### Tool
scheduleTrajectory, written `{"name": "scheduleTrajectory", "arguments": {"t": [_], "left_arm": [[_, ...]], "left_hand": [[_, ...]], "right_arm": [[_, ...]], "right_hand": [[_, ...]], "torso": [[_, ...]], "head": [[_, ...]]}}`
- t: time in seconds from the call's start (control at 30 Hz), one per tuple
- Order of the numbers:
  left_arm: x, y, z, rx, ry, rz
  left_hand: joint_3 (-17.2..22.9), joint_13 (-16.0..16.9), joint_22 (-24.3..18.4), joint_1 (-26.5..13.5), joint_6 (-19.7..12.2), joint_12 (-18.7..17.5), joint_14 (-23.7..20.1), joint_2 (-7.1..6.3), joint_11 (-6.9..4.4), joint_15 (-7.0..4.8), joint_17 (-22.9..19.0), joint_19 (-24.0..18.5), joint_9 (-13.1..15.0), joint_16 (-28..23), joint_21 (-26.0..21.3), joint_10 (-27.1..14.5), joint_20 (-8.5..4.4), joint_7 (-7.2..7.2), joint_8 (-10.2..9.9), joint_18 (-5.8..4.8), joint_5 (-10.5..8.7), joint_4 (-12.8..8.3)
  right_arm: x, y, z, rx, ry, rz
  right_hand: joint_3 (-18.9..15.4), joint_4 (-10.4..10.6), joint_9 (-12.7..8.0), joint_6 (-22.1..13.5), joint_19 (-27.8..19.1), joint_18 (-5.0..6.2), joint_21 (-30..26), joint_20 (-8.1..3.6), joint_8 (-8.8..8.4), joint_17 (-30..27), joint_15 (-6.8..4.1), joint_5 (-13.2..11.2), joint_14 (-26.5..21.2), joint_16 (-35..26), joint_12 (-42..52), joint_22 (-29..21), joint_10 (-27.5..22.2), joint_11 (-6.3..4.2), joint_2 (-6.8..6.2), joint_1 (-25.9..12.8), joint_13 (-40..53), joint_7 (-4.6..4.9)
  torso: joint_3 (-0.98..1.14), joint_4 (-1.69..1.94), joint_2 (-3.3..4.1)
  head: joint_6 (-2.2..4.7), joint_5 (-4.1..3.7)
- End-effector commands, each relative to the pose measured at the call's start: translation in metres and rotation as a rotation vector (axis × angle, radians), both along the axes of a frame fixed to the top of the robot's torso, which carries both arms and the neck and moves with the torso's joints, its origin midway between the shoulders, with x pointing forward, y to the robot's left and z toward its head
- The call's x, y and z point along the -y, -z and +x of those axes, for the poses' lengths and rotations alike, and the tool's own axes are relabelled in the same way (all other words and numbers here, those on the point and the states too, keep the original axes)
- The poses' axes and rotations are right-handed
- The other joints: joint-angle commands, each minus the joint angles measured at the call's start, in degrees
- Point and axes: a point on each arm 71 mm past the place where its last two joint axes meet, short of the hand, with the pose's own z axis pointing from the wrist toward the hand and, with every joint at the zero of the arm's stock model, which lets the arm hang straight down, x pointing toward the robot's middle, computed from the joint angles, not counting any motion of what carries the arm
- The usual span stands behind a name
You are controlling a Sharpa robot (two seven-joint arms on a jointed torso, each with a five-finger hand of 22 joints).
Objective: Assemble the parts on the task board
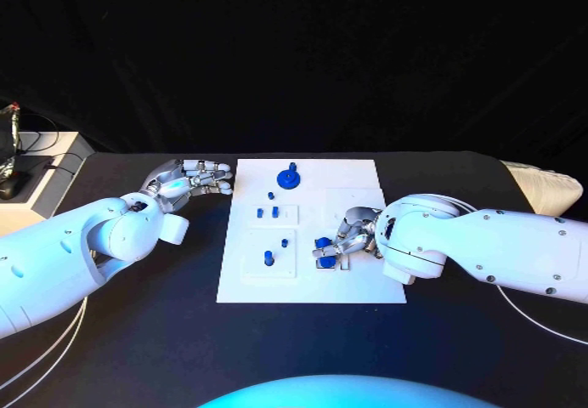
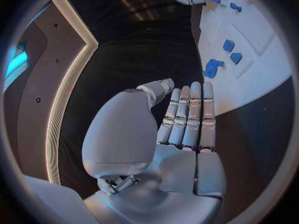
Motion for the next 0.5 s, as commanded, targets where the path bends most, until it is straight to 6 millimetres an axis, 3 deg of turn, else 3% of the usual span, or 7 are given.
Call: {"name": "scheduleTrajectory", "arguments": {"t": [0.03,0.13,0.2,0.5], "left_arm": [[0.0026,-0.001,-0.0006,0.003,0.018,-0.013],[0.0028,-0.001,-0.0006,0.002,0.021,-0.013],[0.0028,-0.001,-0.0007,0.002,0.021,-0.013],[0.0027,-0.001,-0.0007,0.002,0.021,-0.013]], "left_hand": [[-0.01,-0.04,-0.07,-0.46,-0.45,-0.27,0.08,-0.16,0.03,0.17,0.06,0.15,-0.07,-0.36,-0.2,-0.5,0.09,0.07,0.21,-0.02,-0.01,0.13],[-0.03,-0.03,-0.1,-0.49,-0.54,-0.28,0.07,-0.2,0.06,0.19,0.07,0.18,-0.11,-0.38,-0.27,-0.55,0.11,0.12,0.18,-0.02,-0.02,0.14],[-0.03,-0.03,-0.1,-0.49,-0.54,-0.28,0.07,-0.2,0.06,0.19,0.07,0.18,-0.11,-0.38,-0.27,-0.55,0.11,0.12,0.18,-0.02,-0.02,0.14],[-0.03,-0.03,-0.12,-0.5,-0.58,-0.28,0.06,-0.2,0.07,0.2,0.08,0.19,-0.13,-0.39,-0.3,-0.57,0.11,0.14,0.18,-0.02,-0.02,0.15]], "right_arm": [[-0.0005,0.0012,-0.0011,0.004,-0.004,-0.014],[0.0002,0.001,-0.0006,0.011,0.0,-0.015],[0.0004,0.0008,-0.0006,0.014,0.001,-0.014],[0.0046,-0.0021,-0.0044,0.048,-0.001,-0.005]], "right_hand": [[-0.78,0.05,0.12,-0.04,4.41,-0.45,-0.38,-0.04,-0.35,15.05,0.07,-0.38,6.06,0.35,-0.38,13.44,3.62,-0.1,0.43,-0.13,12.04,0.21],[-2.18,0.08,0.26,-0.08,4.38,-0.43,-0.48,-0.02,-0.4,15.06,0.09,-0.57,6.06,0.36,-0.5,13.41,3.56,-0.07,0.26,-0.51,11.98,0.24],[-3.76,0.0,0.46,-0.1,4.4,-0.45,-0.4,-0.02,-0.45,15.04,0.1,1.33,6.06,0.34,-0.56,13.44,3.54,-0.07,1.59,-0.58,11.96,0.24],[-5.77,0.01,0.72,-0.01,4.46,-0.48,-0.19,-0.01,-0.44,15.08,0.1,0.14,6.07,0.36,-0.44,13.49,3.61,-0.08,2.16,-0.79,12.04,0.22]], "torso": [[-0.02,0.0,-0.01],[-0.01,0.01,-0.03],[0.0,0.0,-0.03],[0.03,0.07,0.03]], "head": [[-0.04,0.01],[-0.06,0.0],[-0.08,0.0],[0.07,-0.03]]}}
